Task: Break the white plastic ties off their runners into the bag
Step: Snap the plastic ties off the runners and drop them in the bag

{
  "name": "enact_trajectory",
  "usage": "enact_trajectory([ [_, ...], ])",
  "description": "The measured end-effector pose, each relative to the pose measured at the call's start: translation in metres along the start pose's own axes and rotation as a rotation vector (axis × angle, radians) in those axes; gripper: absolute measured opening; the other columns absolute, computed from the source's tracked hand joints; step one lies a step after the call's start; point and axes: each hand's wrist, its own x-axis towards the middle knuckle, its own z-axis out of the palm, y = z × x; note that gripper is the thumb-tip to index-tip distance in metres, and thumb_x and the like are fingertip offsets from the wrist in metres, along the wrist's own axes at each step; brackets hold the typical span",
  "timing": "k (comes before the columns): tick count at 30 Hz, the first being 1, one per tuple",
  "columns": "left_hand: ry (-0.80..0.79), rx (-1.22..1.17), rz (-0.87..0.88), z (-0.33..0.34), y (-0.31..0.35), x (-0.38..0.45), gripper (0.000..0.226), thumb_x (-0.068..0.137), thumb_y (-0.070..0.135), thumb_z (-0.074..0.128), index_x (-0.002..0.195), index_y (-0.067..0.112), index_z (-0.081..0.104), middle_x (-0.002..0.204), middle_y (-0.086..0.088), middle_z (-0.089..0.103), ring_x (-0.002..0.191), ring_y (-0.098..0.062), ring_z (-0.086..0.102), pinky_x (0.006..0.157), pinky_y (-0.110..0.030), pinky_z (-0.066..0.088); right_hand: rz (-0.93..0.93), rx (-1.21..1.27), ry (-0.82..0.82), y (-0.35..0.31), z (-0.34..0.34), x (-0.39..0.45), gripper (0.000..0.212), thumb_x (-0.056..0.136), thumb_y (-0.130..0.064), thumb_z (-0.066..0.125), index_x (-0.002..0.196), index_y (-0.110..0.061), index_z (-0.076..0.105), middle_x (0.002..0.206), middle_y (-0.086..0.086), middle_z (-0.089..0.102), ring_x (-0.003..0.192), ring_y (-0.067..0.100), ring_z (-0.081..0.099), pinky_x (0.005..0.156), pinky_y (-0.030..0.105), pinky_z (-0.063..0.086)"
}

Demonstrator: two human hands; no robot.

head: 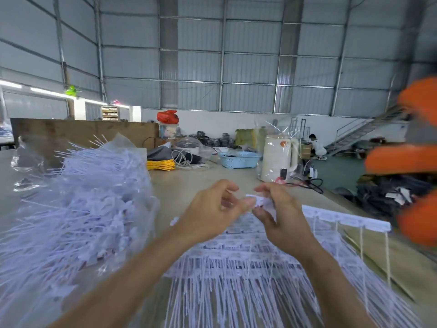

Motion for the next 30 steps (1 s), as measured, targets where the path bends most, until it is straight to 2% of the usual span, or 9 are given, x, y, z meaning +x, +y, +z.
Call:
enact_trajectory([
  [3, -0.085, -0.308, -0.040, 0.042, 0.004, 0.010, 0.023, 0.089, 0.045, 0.055, 0.098, 0.025, 0.063, 0.084, 0.003, 0.068, 0.076, -0.012, 0.065, 0.074, -0.029, 0.055, 0.022, 0.073, -0.033, 0.002, 0.001, 0.000, 0.041, 0.083, -0.001, 0.060, 0.118, -0.018, 0.046, 0.103, -0.004, 0.054, 0.099, 0.013, 0.052, 0.090, 0.035, 0.043],
  [6, -0.039, -0.619, -0.125, 0.057, 0.002, 0.015, 0.019, 0.098, 0.024, 0.050, 0.103, 0.012, 0.063, 0.071, -0.007, 0.069, 0.062, -0.021, 0.067, 0.064, -0.034, 0.059, 0.068, 0.042, 0.000, 0.009, -0.002, 0.002, 0.042, 0.081, -0.007, 0.066, 0.116, -0.017, 0.045, 0.109, -0.004, 0.047, 0.100, 0.004, 0.044, 0.082, 0.010, 0.036],
  [7, -0.022, -0.617, -0.108, 0.059, 0.000, 0.016, 0.018, 0.099, 0.022, 0.048, 0.100, 0.011, 0.061, 0.065, -0.004, 0.069, 0.055, -0.020, 0.066, 0.057, -0.031, 0.057, 0.055, -0.017, 0.020, 0.013, -0.003, 0.001, 0.038, 0.082, -0.011, 0.067, 0.115, -0.013, 0.049, 0.110, -0.002, 0.047, 0.099, 0.005, 0.043, 0.083, 0.011, 0.036],
  [10, 0.018, -0.504, 0.011, 0.061, -0.005, 0.016, 0.028, 0.099, 0.028, 0.042, 0.083, 0.011, 0.058, 0.060, -0.004, 0.066, 0.046, -0.020, 0.062, 0.047, -0.025, 0.050, 0.050, -0.274, -0.040, 0.021, -0.006, 0.002, 0.027, 0.091, -0.027, 0.056, 0.114, -0.015, 0.058, 0.114, -0.001, 0.058, 0.105, 0.018, 0.050, 0.090, 0.035, 0.038],
  [14, 0.116, -0.378, 0.094, 0.056, -0.004, 0.015, 0.053, 0.099, 0.037, 0.039, 0.053, 0.018, 0.054, 0.041, -0.001, 0.053, 0.038, -0.015, 0.052, 0.046, -0.020, 0.044, -0.014, -0.121, -0.028, 0.011, -0.004, 0.002, 0.015, 0.093, -0.030, 0.054, 0.095, -0.019, 0.065, 0.076, -0.019, 0.053, 0.078, 0.014, 0.050, 0.080, 0.043, 0.044],
  [19, 0.122, -0.284, 0.039, 0.048, 0.010, 0.023, 0.064, 0.100, 0.033, 0.039, 0.038, 0.020, 0.051, 0.033, 0.002, 0.039, 0.027, -0.014, 0.043, 0.038, -0.017, 0.033, -0.105, -0.190, 0.171, 0.004, -0.007, 0.005, 0.030, 0.090, -0.037, 0.051, 0.079, -0.013, 0.066, 0.067, -0.003, 0.058, 0.066, 0.021, 0.054, 0.066, 0.043, 0.044],
  [23, -0.091, -0.526, -0.249, 0.032, 0.019, 0.029, 0.054, 0.097, 0.028, 0.042, 0.043, 0.020, 0.039, 0.034, 0.007, 0.029, 0.024, -0.010, 0.025, 0.037, -0.016, 0.019, -0.079, -0.424, 0.274, 0.011, -0.009, 0.001, 0.022, 0.087, -0.036, 0.059, 0.071, -0.022, 0.063, 0.067, -0.008, 0.061, 0.068, 0.016, 0.059, 0.065, 0.032, 0.024],
  [26, -0.276, -0.783, -0.416, 0.008, 0.012, 0.029, 0.051, 0.098, 0.032, 0.040, 0.048, 0.020, 0.038, 0.038, 0.007, 0.023, 0.023, -0.005, 0.017, 0.030, -0.008, 0.015, 0.075, -0.361, 0.266, 0.030, -0.020, -0.003, 0.015, 0.087, -0.028, 0.063, 0.082, -0.015, 0.069, 0.077, -0.001, 0.068, 0.074, 0.021, 0.062, 0.071, 0.034, 0.035],
  [30, -0.129, -0.744, -0.376, 0.007, -0.020, 0.029, 0.045, 0.096, 0.046, 0.040, 0.061, 0.018, 0.037, 0.044, 0.007, 0.029, 0.031, -0.005, 0.020, 0.032, -0.010, 0.017, 0.048, -0.170, 0.261, 0.013, -0.012, 0.001, 0.037, 0.090, -0.041, 0.052, 0.090, -0.006, 0.065, 0.082, 0.002, 0.065, 0.072, 0.017, 0.052, 0.074, 0.039, 0.043],
])
